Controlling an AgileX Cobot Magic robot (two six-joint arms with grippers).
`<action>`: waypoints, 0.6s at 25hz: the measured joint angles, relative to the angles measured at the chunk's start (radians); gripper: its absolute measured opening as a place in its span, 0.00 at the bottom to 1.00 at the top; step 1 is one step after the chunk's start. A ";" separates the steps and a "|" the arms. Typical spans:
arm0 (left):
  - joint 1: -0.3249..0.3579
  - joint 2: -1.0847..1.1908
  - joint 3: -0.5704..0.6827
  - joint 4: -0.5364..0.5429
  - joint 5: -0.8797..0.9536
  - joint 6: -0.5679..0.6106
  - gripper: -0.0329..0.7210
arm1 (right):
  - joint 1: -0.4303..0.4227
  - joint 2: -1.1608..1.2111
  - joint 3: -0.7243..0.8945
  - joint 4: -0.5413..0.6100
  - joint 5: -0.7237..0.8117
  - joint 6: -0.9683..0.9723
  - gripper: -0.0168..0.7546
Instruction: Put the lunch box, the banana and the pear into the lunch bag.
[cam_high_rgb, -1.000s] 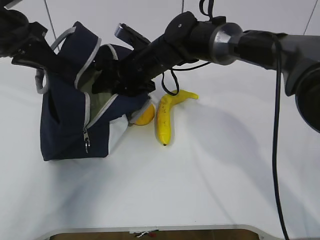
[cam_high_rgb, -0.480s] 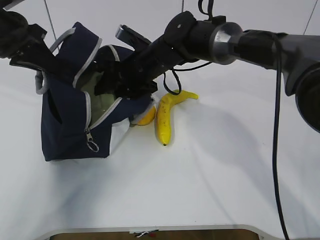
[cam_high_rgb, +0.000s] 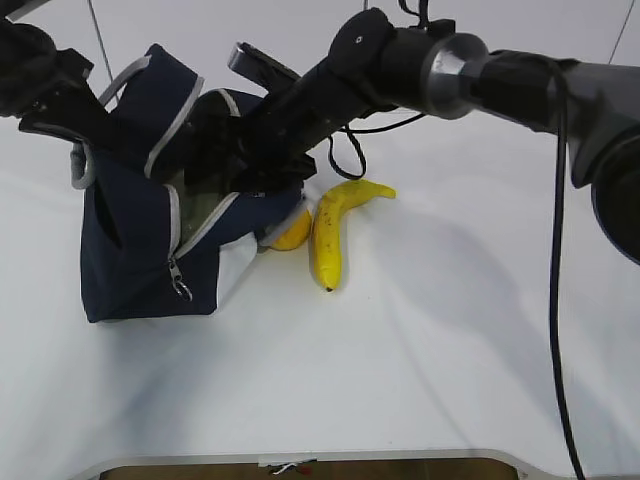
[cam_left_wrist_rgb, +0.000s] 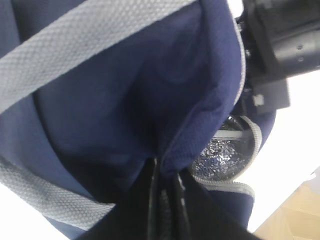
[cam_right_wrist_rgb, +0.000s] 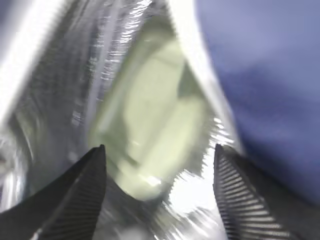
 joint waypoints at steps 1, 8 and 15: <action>0.000 0.000 0.000 0.000 0.000 0.000 0.06 | 0.000 0.000 -0.013 -0.015 0.017 0.001 0.71; 0.000 0.000 0.000 0.004 0.000 0.000 0.06 | 0.000 0.000 -0.192 -0.212 0.202 0.079 0.72; 0.004 0.000 0.000 0.008 -0.002 0.000 0.06 | 0.000 0.000 -0.344 -0.365 0.365 0.161 0.72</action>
